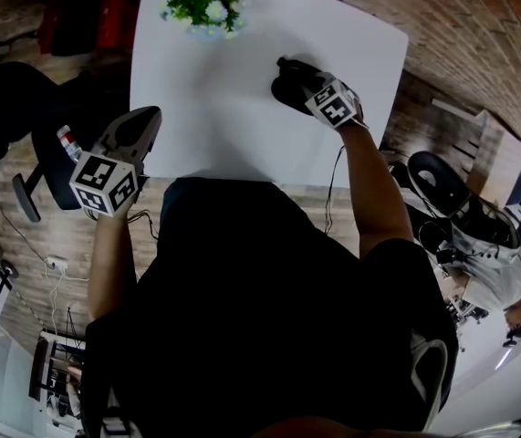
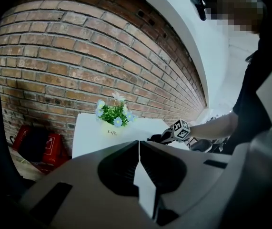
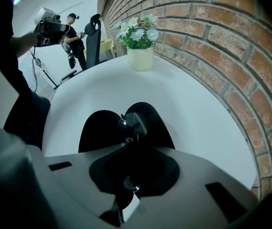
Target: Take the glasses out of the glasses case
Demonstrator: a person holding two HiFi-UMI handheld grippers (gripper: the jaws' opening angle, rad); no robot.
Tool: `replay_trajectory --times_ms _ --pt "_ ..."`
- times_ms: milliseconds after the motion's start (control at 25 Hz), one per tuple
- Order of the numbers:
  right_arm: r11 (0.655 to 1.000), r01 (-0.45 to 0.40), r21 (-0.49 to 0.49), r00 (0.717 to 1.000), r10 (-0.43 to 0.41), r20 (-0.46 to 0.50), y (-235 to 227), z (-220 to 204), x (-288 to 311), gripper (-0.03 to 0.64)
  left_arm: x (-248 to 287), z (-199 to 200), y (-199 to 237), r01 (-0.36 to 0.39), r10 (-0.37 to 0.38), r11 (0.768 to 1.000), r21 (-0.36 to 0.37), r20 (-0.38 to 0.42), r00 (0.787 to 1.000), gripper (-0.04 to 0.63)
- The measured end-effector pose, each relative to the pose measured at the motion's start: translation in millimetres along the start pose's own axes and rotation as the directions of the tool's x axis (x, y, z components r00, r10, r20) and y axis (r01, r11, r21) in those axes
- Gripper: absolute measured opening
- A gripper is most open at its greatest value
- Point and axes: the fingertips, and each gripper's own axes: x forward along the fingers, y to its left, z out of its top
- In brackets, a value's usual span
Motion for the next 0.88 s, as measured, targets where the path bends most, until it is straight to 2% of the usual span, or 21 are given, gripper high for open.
replay_trajectory --times_ms 880 --pt "0.999 0.051 -0.004 0.998 -0.051 0.033 0 5 -17 0.026 -7 2 -11 0.003 -0.003 1.0 0.021 0.013 1.0 0.012"
